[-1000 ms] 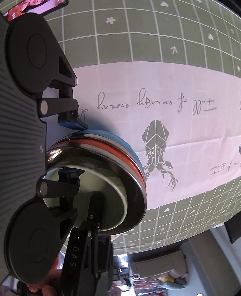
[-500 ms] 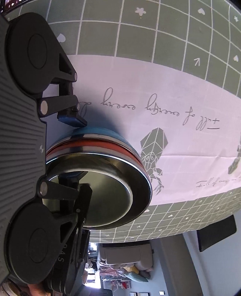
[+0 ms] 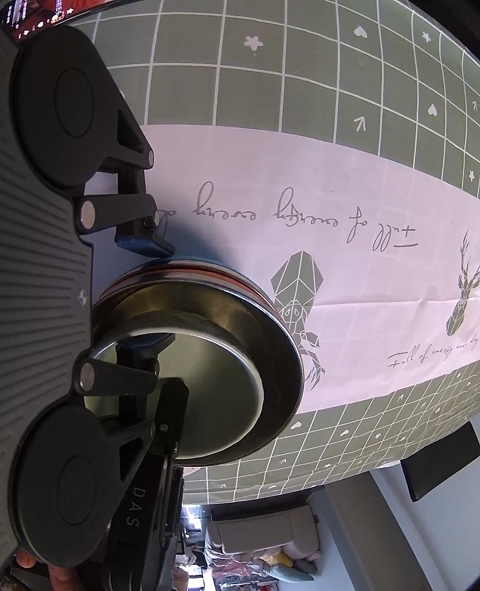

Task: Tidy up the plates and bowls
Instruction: 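Lift the bowl stack with both tools and carry it toward the Fruity plate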

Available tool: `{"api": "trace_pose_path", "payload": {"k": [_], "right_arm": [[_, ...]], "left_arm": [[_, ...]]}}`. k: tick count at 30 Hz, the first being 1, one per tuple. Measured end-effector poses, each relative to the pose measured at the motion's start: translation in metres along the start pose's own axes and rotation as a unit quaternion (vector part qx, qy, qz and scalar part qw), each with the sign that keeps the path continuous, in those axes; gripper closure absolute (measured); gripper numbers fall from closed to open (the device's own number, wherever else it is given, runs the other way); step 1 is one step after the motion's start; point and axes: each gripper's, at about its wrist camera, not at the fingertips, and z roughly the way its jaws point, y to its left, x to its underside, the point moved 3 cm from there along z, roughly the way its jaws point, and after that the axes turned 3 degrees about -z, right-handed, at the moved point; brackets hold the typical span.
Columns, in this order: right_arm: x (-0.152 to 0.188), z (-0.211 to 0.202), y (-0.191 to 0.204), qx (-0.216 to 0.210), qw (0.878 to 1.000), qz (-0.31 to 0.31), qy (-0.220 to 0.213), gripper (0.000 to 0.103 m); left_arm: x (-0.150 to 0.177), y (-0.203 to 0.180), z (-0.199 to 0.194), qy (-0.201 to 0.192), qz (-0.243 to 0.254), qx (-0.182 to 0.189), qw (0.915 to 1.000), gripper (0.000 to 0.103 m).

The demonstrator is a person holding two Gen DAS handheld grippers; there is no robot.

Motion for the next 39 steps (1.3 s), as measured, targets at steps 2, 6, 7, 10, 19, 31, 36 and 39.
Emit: {"api": "trace_pose_path", "payload": {"k": [2,6,7,10,19,31,36,39], "right_arm": [[0.0,-0.003,0.0,0.005,1.0,-0.002,0.0,0.074],[-0.001,-0.008,-0.002,0.006,1.0,-0.001,-0.002,0.075],[-0.001,-0.009,-0.002,0.007,1.0,0.0,-0.003,0.075],[-0.002,-0.009,-0.005,0.006,1.0,0.008,-0.001,0.075],[-0.003,0.0,-0.012,-0.011,1.0,0.013,0.002,0.074],[-0.004,0.003,-0.02,-0.037,0.999,0.023,-0.007,0.071],[-0.005,0.006,-0.022,-0.047,0.998,0.037,-0.009,0.07],[-0.006,0.006,-0.022,-0.045,0.998,0.039,-0.009,0.07]], "left_arm": [[-0.002,-0.002,0.0,0.004,0.0,-0.002,1.0,0.061],[-0.004,-0.005,-0.001,0.006,-0.001,-0.004,1.0,0.061],[-0.004,-0.006,-0.001,0.005,0.0,-0.006,1.0,0.062],[-0.005,-0.008,0.0,0.006,0.001,-0.006,1.0,0.062],[-0.007,-0.023,0.002,-0.011,0.101,-0.04,0.994,0.06],[-0.005,-0.024,0.002,-0.102,0.162,-0.015,0.9814,0.051],[-0.011,-0.02,0.006,-0.102,0.147,0.0,0.9838,0.051],[-0.014,-0.018,0.007,-0.094,0.134,0.002,0.9865,0.051]]}}
